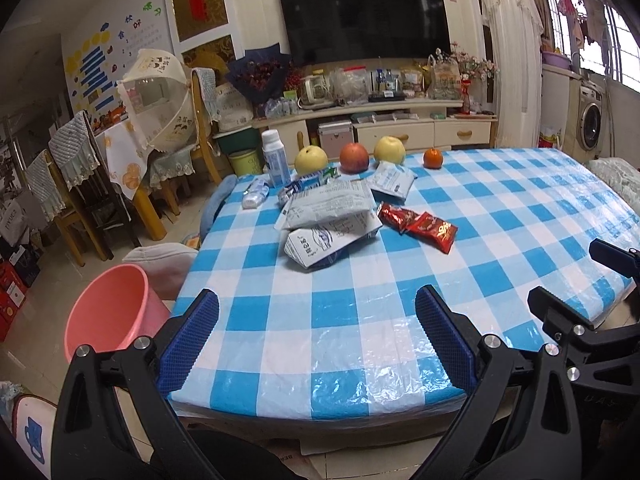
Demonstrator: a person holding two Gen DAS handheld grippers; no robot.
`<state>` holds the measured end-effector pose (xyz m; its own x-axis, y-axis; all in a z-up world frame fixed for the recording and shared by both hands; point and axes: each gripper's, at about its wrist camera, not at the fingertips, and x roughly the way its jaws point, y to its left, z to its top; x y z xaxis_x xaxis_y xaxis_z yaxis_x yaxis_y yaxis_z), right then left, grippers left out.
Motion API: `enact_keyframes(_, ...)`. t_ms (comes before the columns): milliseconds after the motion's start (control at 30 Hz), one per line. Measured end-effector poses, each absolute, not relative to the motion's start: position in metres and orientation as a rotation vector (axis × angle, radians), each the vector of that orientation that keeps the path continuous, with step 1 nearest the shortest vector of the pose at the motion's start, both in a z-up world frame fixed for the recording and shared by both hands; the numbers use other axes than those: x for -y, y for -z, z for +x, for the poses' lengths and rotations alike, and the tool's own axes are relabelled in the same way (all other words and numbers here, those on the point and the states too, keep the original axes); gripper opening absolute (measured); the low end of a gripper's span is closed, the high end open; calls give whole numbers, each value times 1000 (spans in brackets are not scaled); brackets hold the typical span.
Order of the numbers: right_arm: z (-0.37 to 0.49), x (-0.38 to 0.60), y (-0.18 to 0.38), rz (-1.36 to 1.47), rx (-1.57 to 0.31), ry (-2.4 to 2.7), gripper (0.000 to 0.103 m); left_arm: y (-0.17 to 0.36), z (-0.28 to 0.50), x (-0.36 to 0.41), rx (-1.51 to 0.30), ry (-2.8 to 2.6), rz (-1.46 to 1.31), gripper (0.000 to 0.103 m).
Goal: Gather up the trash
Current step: 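Move both tools toward the pile of snack packets on the table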
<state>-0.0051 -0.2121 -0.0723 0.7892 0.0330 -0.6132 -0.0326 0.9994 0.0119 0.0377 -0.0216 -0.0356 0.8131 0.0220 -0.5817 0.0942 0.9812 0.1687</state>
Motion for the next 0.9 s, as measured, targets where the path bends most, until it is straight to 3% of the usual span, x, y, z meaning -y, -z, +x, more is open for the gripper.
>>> enact_keyframes(467, 41, 240, 107, 45, -726, -19, 98, 90, 81, 34, -762, 77, 211, 99)
enact_keyframes(900, 124, 252, 134, 55, -750, -122, 98, 128, 148, 25, -770, 80, 145, 99)
